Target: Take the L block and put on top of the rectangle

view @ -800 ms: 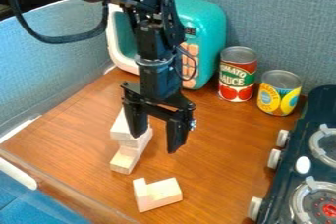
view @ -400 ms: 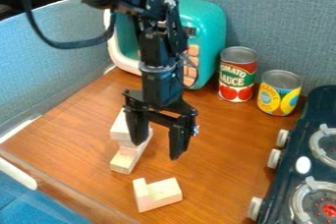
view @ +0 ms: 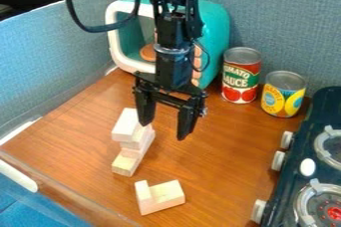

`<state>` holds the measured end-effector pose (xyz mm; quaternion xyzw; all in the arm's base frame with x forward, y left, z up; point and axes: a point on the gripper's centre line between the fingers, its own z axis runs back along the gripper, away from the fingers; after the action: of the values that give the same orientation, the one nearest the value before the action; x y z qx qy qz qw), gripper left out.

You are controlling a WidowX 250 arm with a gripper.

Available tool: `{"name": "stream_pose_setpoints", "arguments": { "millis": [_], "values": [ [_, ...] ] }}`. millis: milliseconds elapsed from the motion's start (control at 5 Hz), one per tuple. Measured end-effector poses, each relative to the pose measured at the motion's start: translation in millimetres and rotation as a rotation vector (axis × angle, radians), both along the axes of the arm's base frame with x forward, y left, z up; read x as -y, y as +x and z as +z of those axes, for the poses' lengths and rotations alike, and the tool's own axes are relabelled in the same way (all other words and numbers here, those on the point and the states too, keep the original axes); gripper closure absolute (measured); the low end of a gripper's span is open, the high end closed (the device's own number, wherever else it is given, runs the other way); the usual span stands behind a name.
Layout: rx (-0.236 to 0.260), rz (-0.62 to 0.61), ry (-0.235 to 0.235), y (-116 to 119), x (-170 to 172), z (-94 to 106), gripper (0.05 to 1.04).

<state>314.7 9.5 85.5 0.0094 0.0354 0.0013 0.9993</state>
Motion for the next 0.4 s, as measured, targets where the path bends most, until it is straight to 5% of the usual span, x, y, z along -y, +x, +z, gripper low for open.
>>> {"name": "stream_pose_setpoints", "arguments": {
  "millis": [200, 400],
  "values": [
    [-0.094, -0.221, -0.005, -6, 8, -16.0, 0.083],
    [-0.117, -0.364, -0.081, -19, 19, -22.0, 0.083]
  ]
}}
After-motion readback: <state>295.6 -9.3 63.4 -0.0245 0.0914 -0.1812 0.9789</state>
